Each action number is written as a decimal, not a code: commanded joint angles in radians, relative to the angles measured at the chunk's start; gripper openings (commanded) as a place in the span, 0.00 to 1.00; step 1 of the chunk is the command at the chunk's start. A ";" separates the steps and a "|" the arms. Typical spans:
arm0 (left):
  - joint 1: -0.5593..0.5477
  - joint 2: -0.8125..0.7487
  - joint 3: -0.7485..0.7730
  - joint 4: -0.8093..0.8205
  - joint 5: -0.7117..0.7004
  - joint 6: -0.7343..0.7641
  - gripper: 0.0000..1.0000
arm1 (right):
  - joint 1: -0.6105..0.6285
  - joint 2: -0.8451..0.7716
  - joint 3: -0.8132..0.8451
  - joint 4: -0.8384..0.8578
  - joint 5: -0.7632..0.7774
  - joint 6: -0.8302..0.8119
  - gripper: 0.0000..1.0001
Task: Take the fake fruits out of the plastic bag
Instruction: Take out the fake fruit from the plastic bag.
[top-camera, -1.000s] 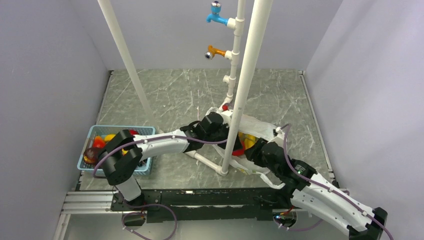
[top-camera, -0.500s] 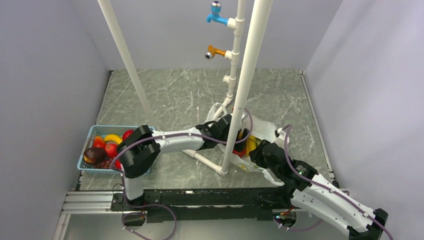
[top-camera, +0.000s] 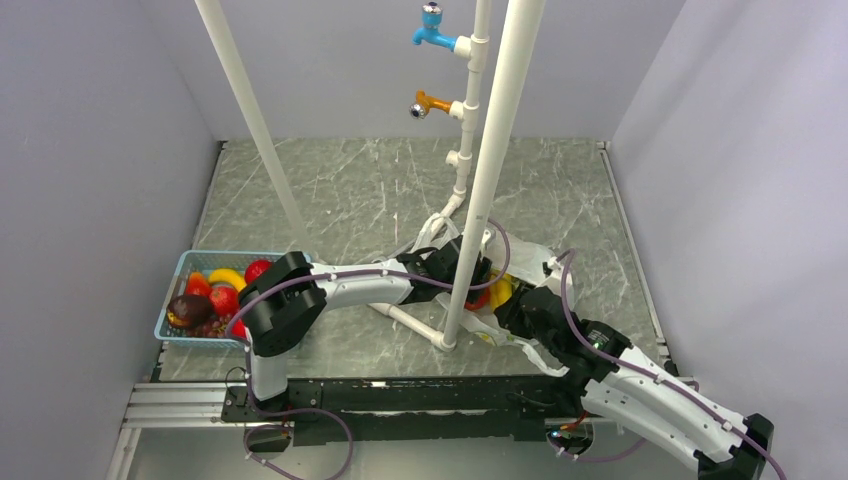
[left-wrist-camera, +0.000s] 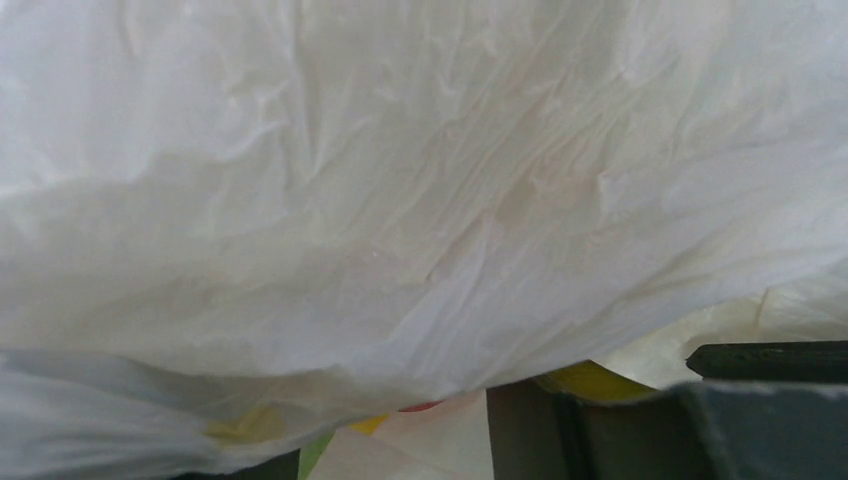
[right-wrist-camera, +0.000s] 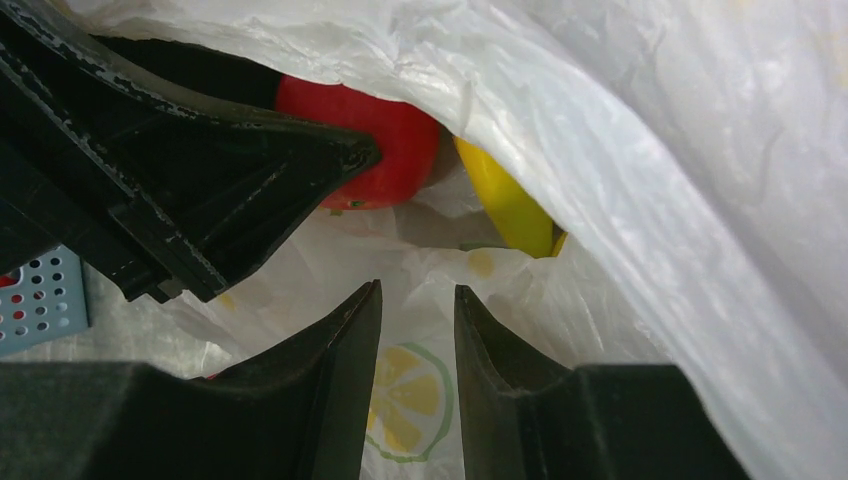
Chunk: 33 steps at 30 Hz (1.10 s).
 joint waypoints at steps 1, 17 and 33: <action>-0.009 0.016 0.017 -0.012 -0.013 0.024 0.41 | 0.002 0.008 0.000 0.052 -0.002 -0.022 0.36; 0.017 -0.200 -0.119 0.063 0.104 -0.039 0.30 | 0.002 0.059 -0.004 0.106 0.008 -0.067 0.36; 0.246 -0.412 -0.439 0.584 0.632 -0.338 0.25 | 0.002 0.115 -0.003 0.156 0.005 -0.099 0.36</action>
